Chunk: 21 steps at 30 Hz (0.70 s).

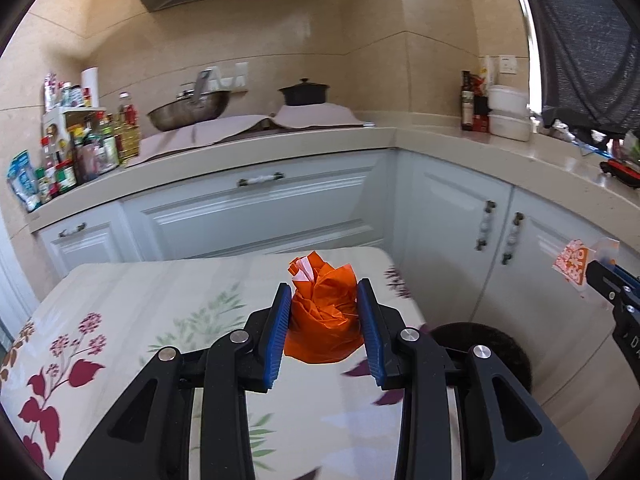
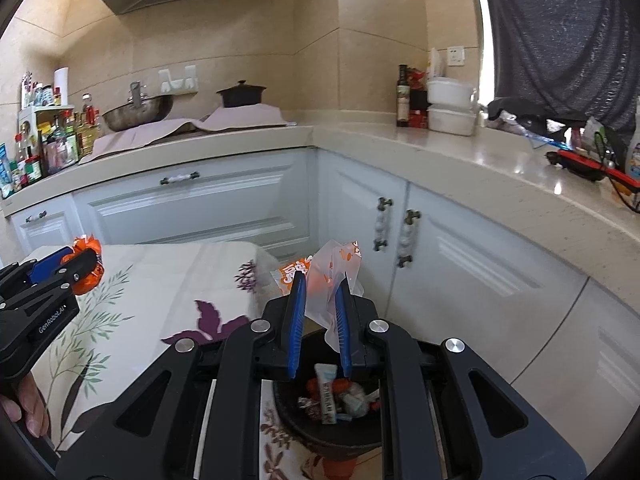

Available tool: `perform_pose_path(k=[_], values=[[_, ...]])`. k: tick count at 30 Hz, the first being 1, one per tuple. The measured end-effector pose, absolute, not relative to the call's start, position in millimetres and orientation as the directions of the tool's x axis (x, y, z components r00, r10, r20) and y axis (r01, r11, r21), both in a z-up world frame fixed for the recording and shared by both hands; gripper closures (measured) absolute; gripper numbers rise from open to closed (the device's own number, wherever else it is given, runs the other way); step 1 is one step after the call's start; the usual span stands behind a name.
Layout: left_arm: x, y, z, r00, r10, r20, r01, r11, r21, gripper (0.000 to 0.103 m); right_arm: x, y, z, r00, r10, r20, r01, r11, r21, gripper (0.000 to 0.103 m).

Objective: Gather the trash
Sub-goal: 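Carry the orange bag in the left tool over the black bin, then open both tools to drop the orange bag and clear bag into the bin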

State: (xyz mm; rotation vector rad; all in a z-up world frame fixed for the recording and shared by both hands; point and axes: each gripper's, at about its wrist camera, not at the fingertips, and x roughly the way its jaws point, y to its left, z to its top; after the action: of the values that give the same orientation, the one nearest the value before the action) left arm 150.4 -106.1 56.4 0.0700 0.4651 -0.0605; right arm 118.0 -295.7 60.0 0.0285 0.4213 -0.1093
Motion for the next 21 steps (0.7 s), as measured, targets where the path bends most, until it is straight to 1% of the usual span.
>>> perform_pose_path(k=[5, 11, 21], values=[[153, -137, 56, 0.893, -0.085, -0.442, 0.126, 0.99, 0.064, 0.069, 117, -316, 59, 0.907, -0.136, -0.398, 0.149, 0.989, 0.002, 0.088], [162, -173, 50, 0.885, -0.131, -0.447, 0.183, 0.98, 0.076, 0.068, 123, -338, 48, 0.897, -0.164, -0.411, 0.182, 0.983, 0.006, 0.088], [186, -223, 18, 0.847, -0.154, -0.509, 0.248, 0.961, 0.123, 0.068, 143, -367, 17, 0.871, -0.178, -0.458, 0.215, 0.976, 0.029, 0.088]])
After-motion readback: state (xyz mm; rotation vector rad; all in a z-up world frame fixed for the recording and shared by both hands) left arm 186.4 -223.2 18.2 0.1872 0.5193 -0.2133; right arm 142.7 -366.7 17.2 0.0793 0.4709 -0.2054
